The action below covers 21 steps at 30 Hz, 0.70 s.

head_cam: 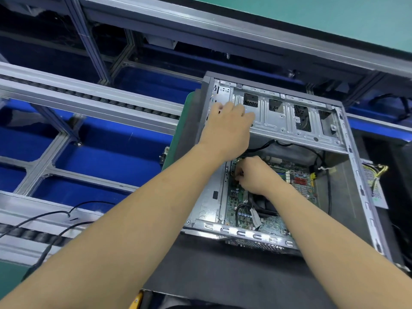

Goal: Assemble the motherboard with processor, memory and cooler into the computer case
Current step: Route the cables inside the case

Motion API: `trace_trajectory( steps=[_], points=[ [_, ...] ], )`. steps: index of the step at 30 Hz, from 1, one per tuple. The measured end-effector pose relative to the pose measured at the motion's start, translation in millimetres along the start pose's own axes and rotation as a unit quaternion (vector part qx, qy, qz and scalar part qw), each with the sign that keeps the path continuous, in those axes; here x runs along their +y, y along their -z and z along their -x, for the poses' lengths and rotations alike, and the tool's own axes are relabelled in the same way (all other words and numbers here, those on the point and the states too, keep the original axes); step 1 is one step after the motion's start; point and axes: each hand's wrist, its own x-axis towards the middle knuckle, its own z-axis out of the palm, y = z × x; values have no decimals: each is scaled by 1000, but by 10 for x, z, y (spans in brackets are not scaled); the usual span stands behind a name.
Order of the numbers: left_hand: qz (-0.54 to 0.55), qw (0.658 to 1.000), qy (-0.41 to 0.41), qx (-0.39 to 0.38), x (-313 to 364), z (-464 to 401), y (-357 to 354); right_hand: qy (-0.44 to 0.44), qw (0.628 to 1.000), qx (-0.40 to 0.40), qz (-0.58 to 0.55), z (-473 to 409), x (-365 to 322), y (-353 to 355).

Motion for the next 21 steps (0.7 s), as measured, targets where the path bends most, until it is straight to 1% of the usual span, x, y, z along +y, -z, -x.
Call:
trace_trajectory(
  steps=[2, 3, 4, 6, 8, 9, 13, 15, 17, 18, 19, 21],
  points=[
    [43, 996, -61, -46, 32, -83, 25, 5, 1000, -5, 11, 2, -6, -4],
    [43, 995, -71, -47, -19, -134, 43, 8, 1000, -6, 14, 5, -6, -7],
    [32, 997, -65, -36, -100, -172, 52, 10, 1000, -6, 13, 6, -5, -9],
    [22, 999, -14, -20, -291, -196, 47, 17, 1000, -5, 10, 8, -2, -14],
    [51, 998, 41, -17, -414, -162, 23, 20, 1000, -8, 9, 5, 3, -21],
    [65, 996, 56, -17, -425, -145, 16, 21, 1000, -10, 10, 2, 9, -27],
    [72, 996, 55, -14, -405, -150, -5, 24, 1000, -10, 14, -20, 29, -40],
    [105, 992, 67, -17, -425, -145, 11, 25, 1000, -9, 17, -25, 29, -39],
    [179, 979, 102, 9, -449, -115, 32, 24, 1000, -6, 19, -26, 27, -36],
    [223, 966, 131, 32, -460, -93, 43, 22, 1000, -7, 20, -27, 26, -36],
    [267, 948, 165, 49, -473, -69, 50, 18, 1000, -8, 20, -25, 27, -37],
    [350, 907, 229, 54, -497, -22, 38, 11, 1000, -13, 20, -36, 26, -37]
  ],
)
